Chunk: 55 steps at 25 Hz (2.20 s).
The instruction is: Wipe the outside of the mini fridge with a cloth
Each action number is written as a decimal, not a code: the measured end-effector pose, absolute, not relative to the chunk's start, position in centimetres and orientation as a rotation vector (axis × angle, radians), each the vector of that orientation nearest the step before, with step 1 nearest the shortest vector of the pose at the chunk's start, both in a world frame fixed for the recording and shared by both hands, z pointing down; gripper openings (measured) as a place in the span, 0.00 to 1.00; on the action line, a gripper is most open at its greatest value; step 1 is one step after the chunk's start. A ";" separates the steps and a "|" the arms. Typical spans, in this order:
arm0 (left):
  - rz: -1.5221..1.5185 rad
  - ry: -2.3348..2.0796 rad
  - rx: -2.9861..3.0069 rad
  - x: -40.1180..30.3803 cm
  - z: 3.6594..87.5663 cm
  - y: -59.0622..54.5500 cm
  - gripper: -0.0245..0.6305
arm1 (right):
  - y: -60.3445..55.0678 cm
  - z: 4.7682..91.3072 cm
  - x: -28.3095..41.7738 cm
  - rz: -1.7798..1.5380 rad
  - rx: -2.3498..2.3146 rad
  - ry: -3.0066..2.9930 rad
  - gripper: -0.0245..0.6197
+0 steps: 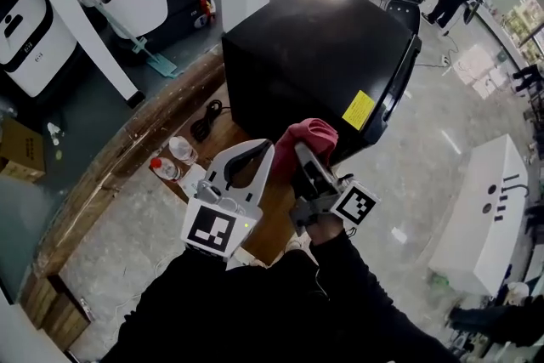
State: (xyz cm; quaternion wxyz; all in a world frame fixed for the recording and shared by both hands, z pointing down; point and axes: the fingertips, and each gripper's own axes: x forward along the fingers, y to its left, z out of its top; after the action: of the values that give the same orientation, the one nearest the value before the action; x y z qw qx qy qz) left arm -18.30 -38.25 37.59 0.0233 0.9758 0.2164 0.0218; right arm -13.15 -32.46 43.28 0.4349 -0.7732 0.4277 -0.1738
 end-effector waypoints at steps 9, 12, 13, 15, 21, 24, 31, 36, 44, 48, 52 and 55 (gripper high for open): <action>0.122 0.788 2.971 -16.9 40.2 -33.3 0.05 | -28.0 45.2 -10.0 -0.412 -1.857 0.919 0.20; 0.171 0.780 2.990 -16.2 42.5 -32.8 0.05 | -28.3 47.2 -9.7 -0.443 -1.831 0.913 0.20; 0.185 0.777 2.993 -15.8 43.3 -32.8 0.05 | -28.4 47.9 -9.5 -0.457 -1.827 0.907 0.20; 0.212 0.774 2.997 -15.0 44.9 -32.8 0.05 | -28.6 49.4 -9.0 -0.480 -1.821 0.896 0.20; 0.261 0.746 2.982 -13.7 50.9 -33.0 0.05 | -28.8 54.7 -8.4 -0.563 -1.845 0.890 0.20; 0.276 0.738 2.968 -13.2 53.7 -33.1 0.05 | -29.1 57.4 -8.1 -0.607 -1.838 0.884 0.20; 0.351 0.771 3.006 -12.2 60.3 -32.6 0.05 | -28.6 66.5 -8.3 -0.827 -1.788 0.710 0.20; 0.441 0.762 2.987 -12.3 63.7 -32.6 0.05 | -29.3 70.9 -8.1 -0.857 -1.726 0.704 0.20; 0.493 0.761 2.977 -12.9 64.8 -32.5 0.05 | -28.5 79.2 -8.1 -1.023 -1.781 0.608 0.20; 0.495 0.749 2.974 -13.6 63.9 -32.6 0.05 | -29.0 80.2 -8.6 -1.073 -1.810 0.622 0.20; 0.491 0.747 2.946 -14.2 62.6 -32.6 0.05 | -29.0 76.7 -10.5 -1.084 -1.916 0.750 0.19; 0.456 0.779 2.919 -15.0 60.5 -32.2 0.05 | -27.9 71.8 -12.2 -1.033 -1.996 0.857 0.19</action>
State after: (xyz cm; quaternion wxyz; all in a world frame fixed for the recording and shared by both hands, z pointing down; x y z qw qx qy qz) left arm -15.03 -32.21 60.45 0.0433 0.9545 0.2546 0.1492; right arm -12.20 -27.88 71.78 0.3599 -0.7741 0.3326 -0.4008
